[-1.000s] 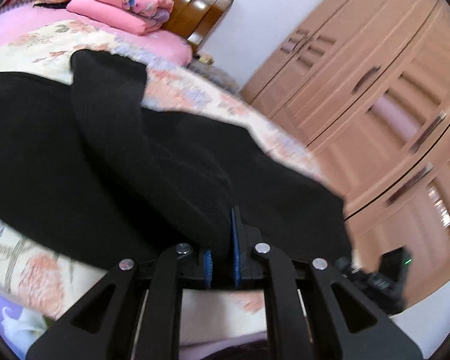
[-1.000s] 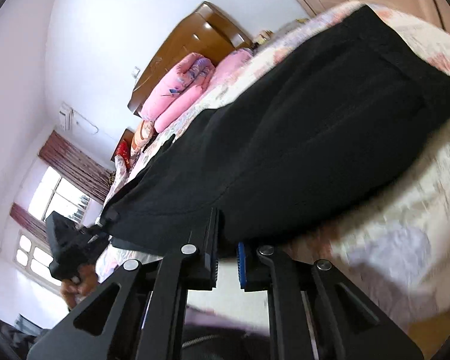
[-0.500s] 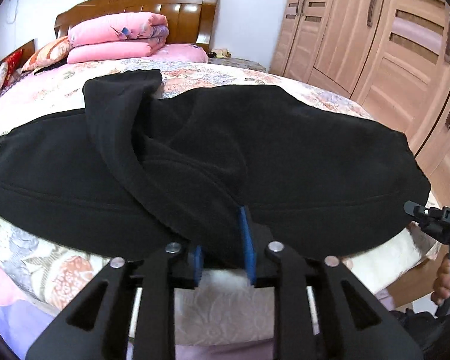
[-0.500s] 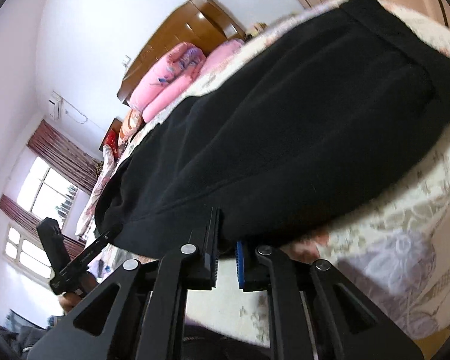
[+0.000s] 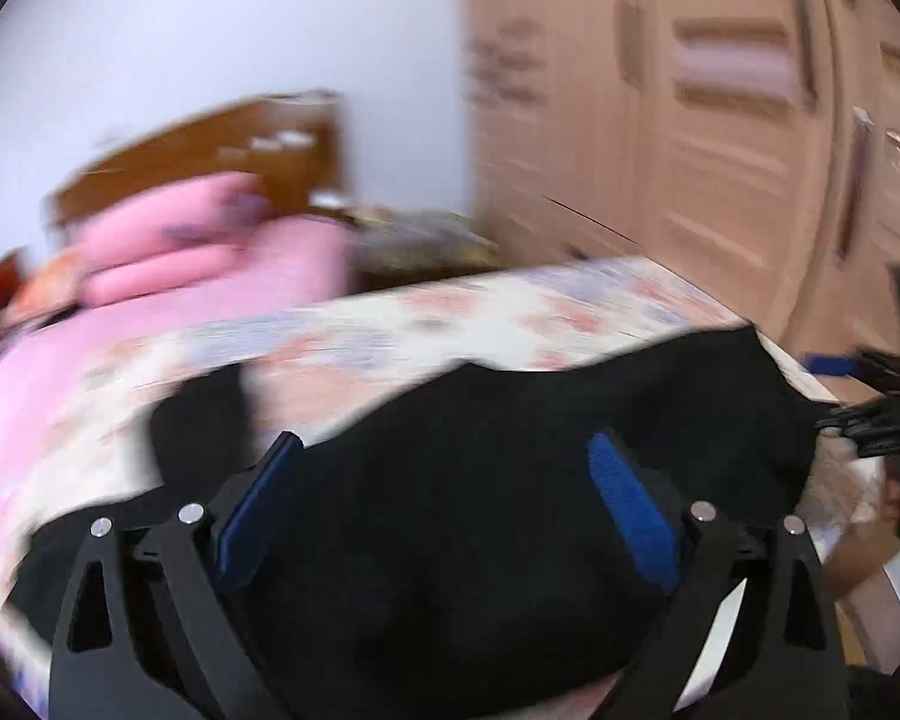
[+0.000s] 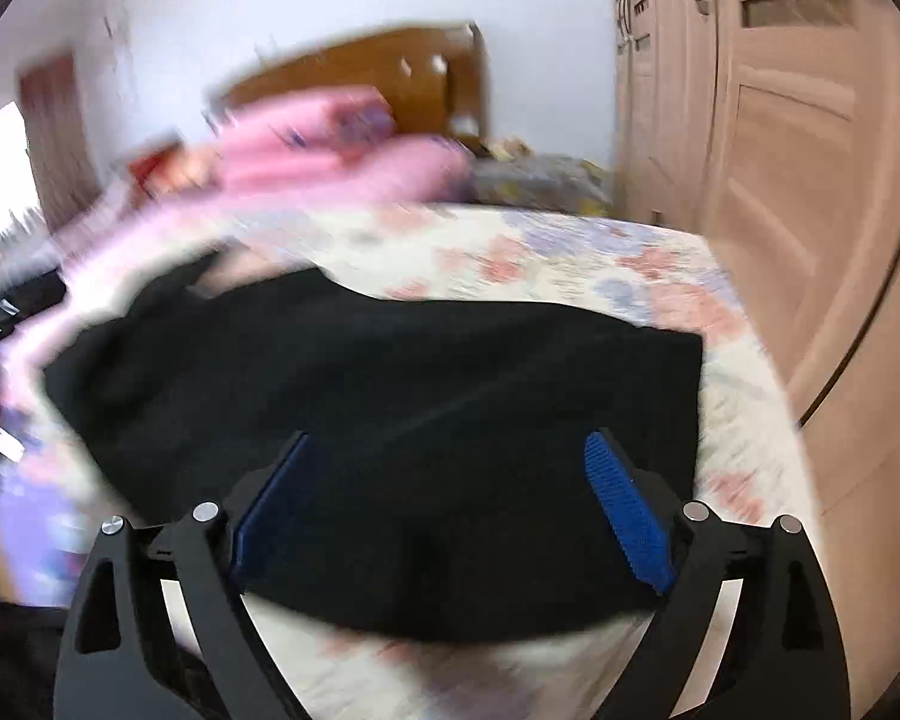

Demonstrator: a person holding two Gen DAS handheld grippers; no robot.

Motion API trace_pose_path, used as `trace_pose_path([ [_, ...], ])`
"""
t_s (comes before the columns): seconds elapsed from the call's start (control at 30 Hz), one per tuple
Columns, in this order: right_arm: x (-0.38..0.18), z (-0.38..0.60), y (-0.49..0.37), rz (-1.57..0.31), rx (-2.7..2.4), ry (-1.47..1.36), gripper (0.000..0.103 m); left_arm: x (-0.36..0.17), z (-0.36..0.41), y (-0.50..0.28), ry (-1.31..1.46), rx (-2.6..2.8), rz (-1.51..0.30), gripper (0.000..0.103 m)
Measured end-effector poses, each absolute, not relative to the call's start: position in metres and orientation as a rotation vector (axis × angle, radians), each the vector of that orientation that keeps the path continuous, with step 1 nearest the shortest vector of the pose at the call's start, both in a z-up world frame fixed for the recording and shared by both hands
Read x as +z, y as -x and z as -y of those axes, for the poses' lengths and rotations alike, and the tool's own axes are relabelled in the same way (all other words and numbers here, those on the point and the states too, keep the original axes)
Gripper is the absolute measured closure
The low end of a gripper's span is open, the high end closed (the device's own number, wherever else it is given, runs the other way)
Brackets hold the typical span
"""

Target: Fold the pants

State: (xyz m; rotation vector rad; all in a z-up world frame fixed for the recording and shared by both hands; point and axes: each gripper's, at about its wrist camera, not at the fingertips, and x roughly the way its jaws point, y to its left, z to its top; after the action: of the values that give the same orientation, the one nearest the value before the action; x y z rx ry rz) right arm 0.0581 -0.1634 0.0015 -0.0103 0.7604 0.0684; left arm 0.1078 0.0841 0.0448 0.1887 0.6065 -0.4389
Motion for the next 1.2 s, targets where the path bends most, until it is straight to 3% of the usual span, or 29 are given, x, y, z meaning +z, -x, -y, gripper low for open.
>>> trace_pose_path([
  [0.2, -0.028, 0.171, -0.099, -0.848, 0.034, 0.088, 0.015, -0.031, 0.028, -0.221, -0.235, -0.639, -0.934, 0.015],
  [0.3, -0.056, 0.189, -0.105, -0.934, 0.004, 0.108, 0.014, -0.062, 0.042, -0.253, -0.296, -0.589, -0.968, 0.011],
  [0.43, -0.067, 0.213, -0.100, -0.891, 0.109, 0.009, 0.014, -0.069, 0.036, -0.270, -0.291, -0.637, -0.929, 0.003],
  [0.63, -0.057, 0.200, -0.107, -0.933, 0.028, 0.040, 0.013, -0.069, 0.040, -0.264, -0.275, -0.646, -0.905, 0.003],
  [0.8, -0.010, 0.162, -0.096, -0.751, 0.030, 0.100, 0.013, -0.002, -0.010, -0.248, -0.235, -0.514, -0.719, 0.005],
  [0.9, 0.004, 0.132, -0.103, -0.714, 0.124, 0.123, 0.011, 0.028, -0.068, -0.273, -0.233, -0.327, -0.699, 0.004],
  [1.07, 0.009, 0.071, -0.122, -0.680, 0.262, 0.184, 0.011, -0.002, -0.165, -0.329, -0.254, -0.104, -0.995, 0.006],
  [1.2, 0.002, 0.034, -0.139, -0.695, 0.331, 0.175, 0.011, -0.031, -0.174, -0.334, -0.411, -0.082, -1.089, 0.006],
])
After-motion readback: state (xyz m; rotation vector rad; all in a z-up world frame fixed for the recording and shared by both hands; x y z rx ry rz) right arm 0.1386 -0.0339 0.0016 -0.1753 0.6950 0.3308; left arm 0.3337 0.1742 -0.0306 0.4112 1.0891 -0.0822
